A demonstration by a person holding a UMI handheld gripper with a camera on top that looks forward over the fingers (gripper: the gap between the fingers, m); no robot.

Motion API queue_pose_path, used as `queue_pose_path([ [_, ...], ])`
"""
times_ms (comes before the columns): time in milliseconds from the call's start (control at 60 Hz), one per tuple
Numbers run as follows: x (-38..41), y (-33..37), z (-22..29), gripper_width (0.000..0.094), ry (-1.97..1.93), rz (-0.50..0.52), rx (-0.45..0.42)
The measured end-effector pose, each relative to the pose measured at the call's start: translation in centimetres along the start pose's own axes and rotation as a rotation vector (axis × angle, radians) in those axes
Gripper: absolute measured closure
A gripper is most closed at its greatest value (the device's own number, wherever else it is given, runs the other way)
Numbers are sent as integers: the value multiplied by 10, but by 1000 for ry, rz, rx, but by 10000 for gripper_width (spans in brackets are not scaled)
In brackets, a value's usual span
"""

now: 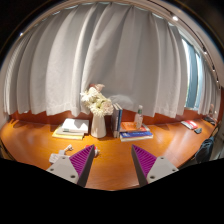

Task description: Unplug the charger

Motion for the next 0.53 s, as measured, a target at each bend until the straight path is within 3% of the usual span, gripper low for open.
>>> queue_pose_path([
  [533, 14, 28, -30, 212, 20, 53, 57],
])
Point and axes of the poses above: the point between the fingertips, and its own axes, seen from behind it with the camera up: x to the left, z up, y backward, against the way the camera looks, the point moved 3 cm from there along y, backward, against the way the camera looks, and after that the axes turned 14 degrees about -z, right-handed, at the moved point
